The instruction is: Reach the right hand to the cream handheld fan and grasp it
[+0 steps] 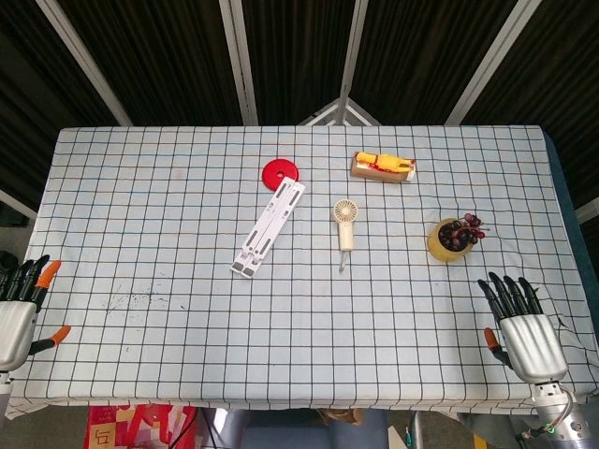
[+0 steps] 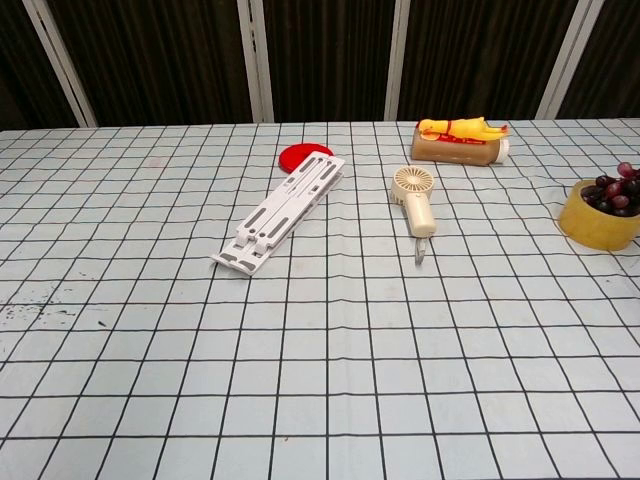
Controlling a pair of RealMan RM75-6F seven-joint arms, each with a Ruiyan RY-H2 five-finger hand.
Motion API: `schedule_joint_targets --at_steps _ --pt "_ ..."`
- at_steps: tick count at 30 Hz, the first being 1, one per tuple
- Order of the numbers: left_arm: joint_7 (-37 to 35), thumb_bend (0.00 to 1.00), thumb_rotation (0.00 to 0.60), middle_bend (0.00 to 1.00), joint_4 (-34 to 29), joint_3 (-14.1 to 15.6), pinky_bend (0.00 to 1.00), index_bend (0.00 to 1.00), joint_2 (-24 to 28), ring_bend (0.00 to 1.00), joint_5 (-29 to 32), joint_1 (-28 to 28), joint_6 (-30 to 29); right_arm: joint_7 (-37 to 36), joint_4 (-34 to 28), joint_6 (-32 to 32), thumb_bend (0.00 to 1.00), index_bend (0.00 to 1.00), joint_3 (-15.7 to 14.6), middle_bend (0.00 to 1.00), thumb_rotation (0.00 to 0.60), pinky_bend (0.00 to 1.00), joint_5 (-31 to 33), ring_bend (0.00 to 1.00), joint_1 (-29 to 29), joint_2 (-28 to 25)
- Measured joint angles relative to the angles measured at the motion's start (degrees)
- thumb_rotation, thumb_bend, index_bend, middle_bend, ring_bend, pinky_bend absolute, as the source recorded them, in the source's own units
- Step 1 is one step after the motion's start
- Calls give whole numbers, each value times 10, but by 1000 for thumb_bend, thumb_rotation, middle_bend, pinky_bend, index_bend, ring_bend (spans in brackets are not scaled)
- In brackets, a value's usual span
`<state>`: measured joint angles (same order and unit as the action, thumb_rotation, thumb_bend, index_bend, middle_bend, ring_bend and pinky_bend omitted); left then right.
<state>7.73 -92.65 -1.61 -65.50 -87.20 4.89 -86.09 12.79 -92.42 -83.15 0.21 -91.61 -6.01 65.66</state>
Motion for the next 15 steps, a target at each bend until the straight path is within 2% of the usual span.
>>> schedule_joint_targets --at_steps 15 --pt "-5 33 600 0 -3 2 0 0 3 0 -5 -3 -6 -12 -7 4 458 0 6 0 600 5 3 0 -5 2"
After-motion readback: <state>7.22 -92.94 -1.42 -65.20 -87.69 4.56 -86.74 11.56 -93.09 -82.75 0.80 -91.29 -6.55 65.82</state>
